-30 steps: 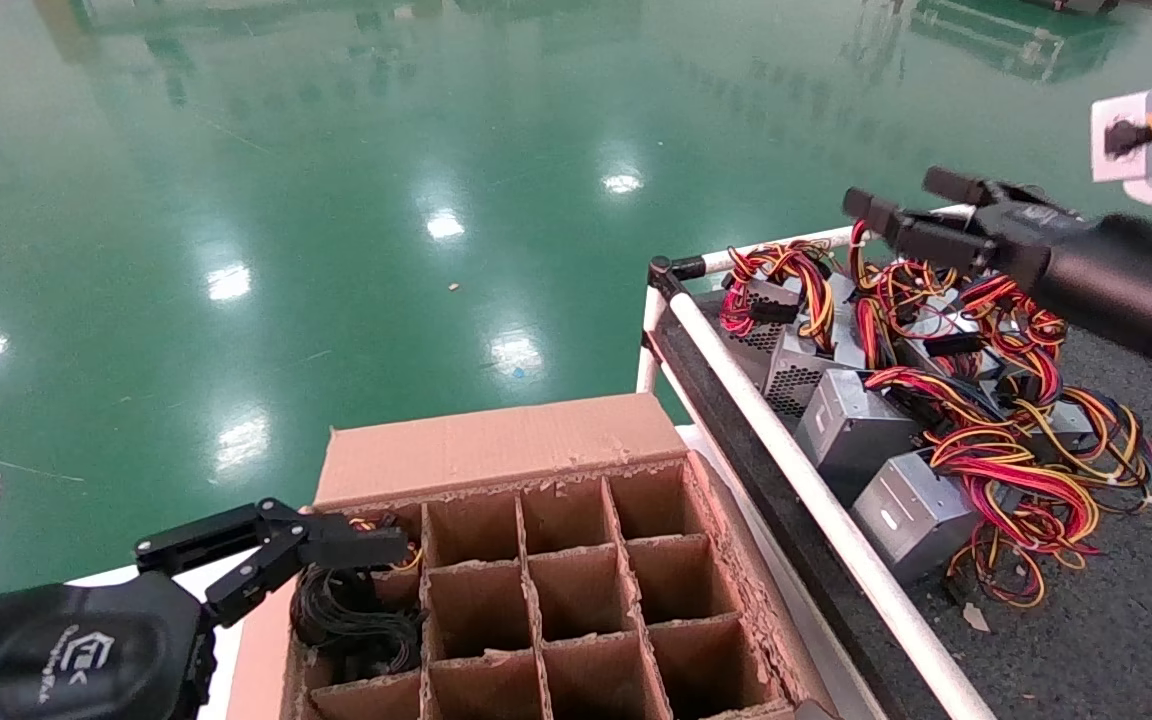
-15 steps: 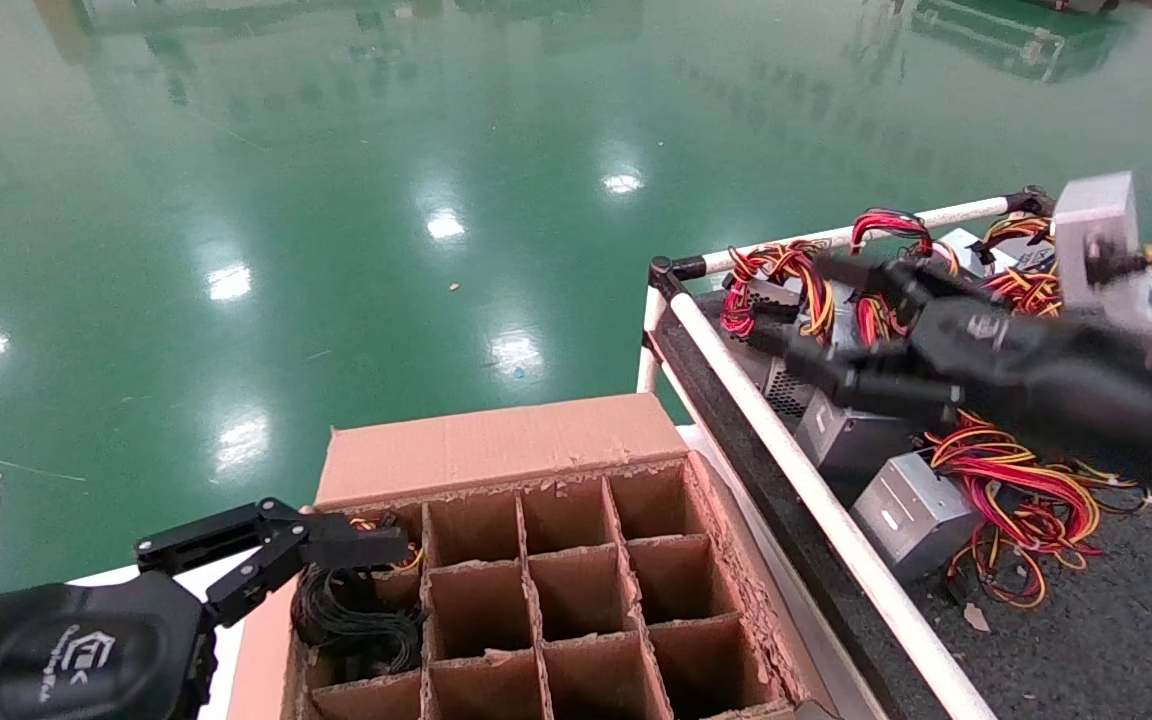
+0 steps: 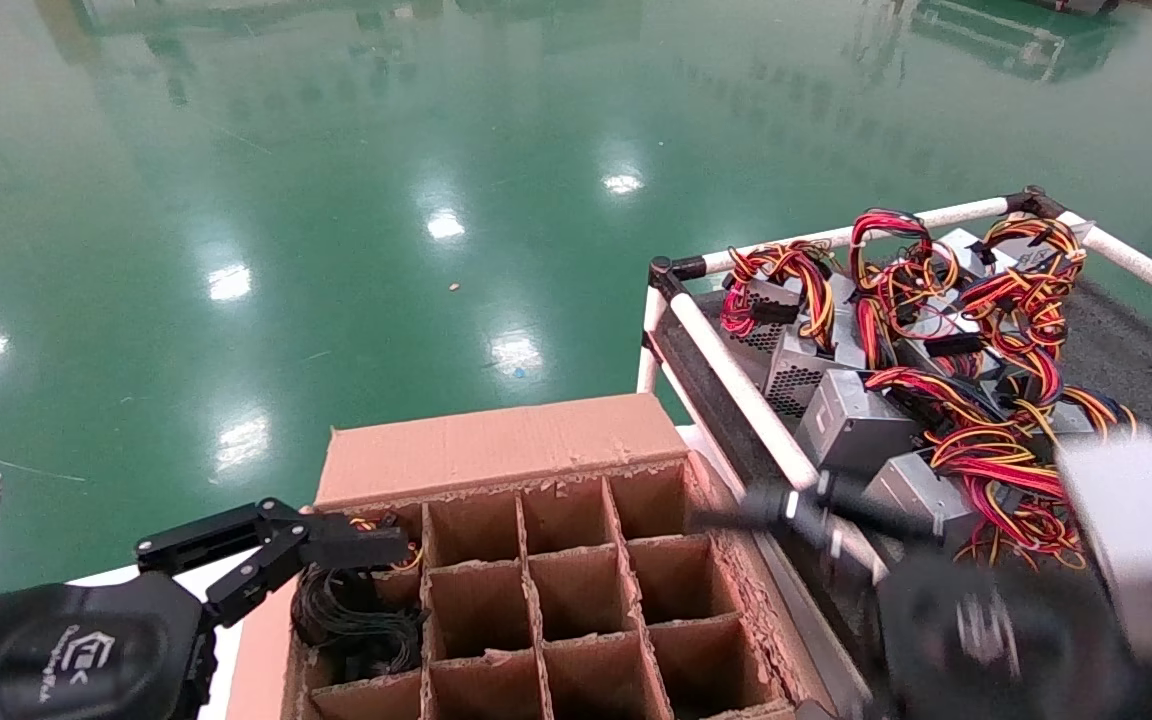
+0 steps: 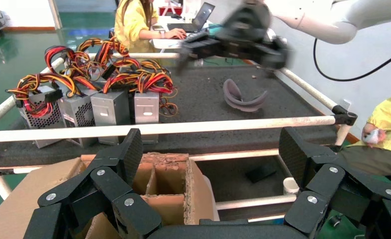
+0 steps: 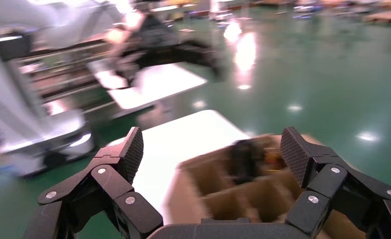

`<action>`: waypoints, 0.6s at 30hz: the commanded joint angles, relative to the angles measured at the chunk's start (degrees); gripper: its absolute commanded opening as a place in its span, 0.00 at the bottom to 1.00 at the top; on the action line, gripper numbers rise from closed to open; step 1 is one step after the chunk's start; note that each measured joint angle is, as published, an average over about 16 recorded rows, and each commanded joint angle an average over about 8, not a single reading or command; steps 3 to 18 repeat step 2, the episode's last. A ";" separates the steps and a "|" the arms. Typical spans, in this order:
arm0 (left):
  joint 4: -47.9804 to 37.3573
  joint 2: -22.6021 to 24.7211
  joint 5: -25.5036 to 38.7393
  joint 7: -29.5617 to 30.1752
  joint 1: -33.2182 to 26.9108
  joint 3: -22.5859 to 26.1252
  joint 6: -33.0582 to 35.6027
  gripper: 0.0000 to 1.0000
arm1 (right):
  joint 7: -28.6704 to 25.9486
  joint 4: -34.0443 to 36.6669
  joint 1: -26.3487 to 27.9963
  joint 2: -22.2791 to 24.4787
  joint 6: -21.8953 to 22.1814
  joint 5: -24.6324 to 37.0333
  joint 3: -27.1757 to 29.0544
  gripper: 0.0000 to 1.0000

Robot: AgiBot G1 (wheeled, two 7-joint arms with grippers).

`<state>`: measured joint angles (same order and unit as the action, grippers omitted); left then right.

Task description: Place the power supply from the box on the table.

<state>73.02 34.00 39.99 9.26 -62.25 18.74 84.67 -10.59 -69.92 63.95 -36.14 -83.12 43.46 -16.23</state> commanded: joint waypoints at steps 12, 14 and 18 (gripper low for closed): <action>-0.01 0.00 0.00 0.00 0.00 0.00 -0.01 1.00 | -0.19 -4.13 -2.64 1.24 -2.87 -1.76 0.21 1.00; -0.01 0.00 0.00 0.00 0.00 0.00 -0.01 1.00 | -0.19 -4.13 -2.64 1.24 -2.87 -1.76 0.21 1.00; -0.01 0.00 0.00 0.00 0.00 0.00 -0.01 1.00 | -0.19 -4.13 -2.64 1.24 -2.87 -1.76 0.21 1.00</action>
